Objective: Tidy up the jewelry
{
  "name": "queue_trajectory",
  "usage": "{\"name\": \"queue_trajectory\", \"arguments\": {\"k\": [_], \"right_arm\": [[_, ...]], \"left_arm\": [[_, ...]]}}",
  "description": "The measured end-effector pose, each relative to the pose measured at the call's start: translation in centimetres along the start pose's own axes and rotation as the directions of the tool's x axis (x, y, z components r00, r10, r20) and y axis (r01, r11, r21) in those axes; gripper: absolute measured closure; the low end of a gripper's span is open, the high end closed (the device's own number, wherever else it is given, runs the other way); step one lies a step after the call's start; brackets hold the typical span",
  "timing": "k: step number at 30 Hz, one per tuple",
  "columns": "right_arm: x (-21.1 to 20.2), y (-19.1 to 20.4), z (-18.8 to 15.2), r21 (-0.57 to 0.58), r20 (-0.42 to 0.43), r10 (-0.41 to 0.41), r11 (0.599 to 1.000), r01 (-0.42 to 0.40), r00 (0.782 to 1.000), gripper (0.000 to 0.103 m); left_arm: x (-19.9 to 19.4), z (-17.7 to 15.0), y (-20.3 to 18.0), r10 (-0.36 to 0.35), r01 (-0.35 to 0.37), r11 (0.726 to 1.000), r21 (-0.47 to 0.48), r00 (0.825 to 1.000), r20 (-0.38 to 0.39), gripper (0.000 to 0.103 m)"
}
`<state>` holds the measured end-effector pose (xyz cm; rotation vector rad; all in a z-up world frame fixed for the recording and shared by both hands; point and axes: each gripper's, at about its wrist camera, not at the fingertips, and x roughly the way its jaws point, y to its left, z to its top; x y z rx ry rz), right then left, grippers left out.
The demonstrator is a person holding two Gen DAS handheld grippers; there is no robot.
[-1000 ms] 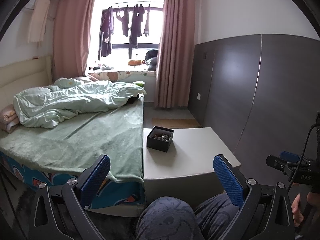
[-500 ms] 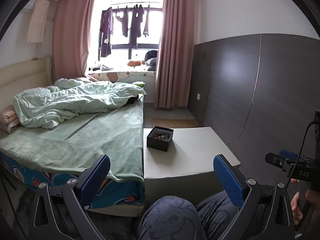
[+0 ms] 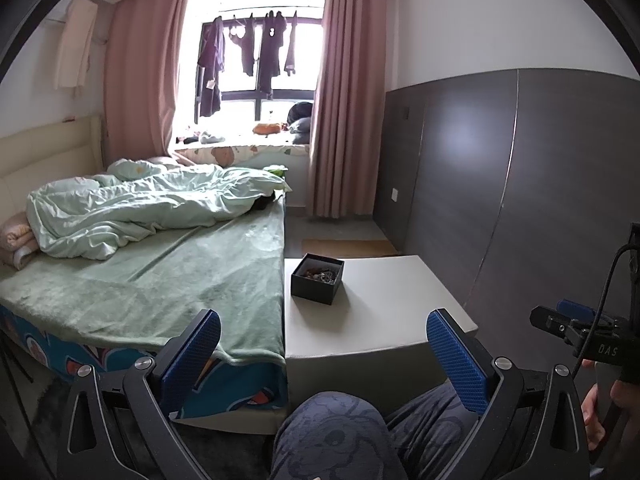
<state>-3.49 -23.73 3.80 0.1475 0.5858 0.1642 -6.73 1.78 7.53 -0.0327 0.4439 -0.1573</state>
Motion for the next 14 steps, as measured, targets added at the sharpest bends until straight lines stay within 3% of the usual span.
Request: {"name": "queue_trajectory", "arguments": {"k": [14], "right_arm": [[0.1, -0.5, 0.3, 0.002, 0.009, -0.003, 1.000, 0.003, 1.000, 0.000]], "left_arm": [[1.4, 0.6, -0.7, -0.008, 0.009, 1.000, 0.011, 1.000, -0.005, 0.000]]}}
